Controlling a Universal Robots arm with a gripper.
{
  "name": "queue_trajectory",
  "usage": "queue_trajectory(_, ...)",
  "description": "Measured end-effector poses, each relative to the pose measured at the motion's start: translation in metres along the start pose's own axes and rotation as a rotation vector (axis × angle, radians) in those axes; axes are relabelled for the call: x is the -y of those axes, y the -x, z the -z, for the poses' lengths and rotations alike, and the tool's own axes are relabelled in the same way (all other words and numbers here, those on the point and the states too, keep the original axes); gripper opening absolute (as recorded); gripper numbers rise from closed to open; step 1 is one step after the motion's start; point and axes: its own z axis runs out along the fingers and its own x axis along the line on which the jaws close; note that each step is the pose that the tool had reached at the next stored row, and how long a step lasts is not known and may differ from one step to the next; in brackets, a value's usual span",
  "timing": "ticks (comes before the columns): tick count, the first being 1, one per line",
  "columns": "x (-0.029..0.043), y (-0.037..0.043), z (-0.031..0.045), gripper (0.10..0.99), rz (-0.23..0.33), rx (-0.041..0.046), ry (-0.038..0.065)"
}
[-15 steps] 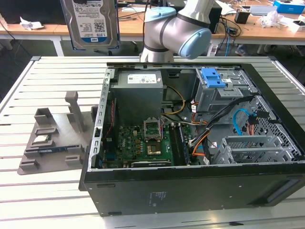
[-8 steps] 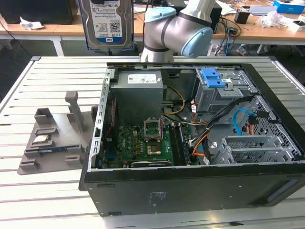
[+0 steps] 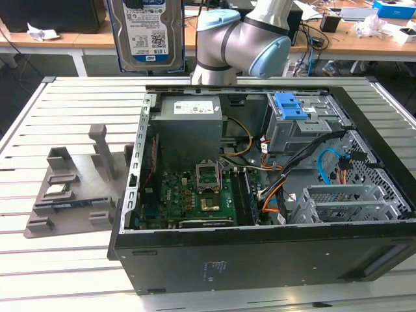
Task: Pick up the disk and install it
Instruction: 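Pick up the disk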
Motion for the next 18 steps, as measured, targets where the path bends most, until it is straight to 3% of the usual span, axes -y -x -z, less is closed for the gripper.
queue_trajectory(18, 0.0015, -0.0408, 0.0008, 0.365, 0.0, 0.0, 0.0)
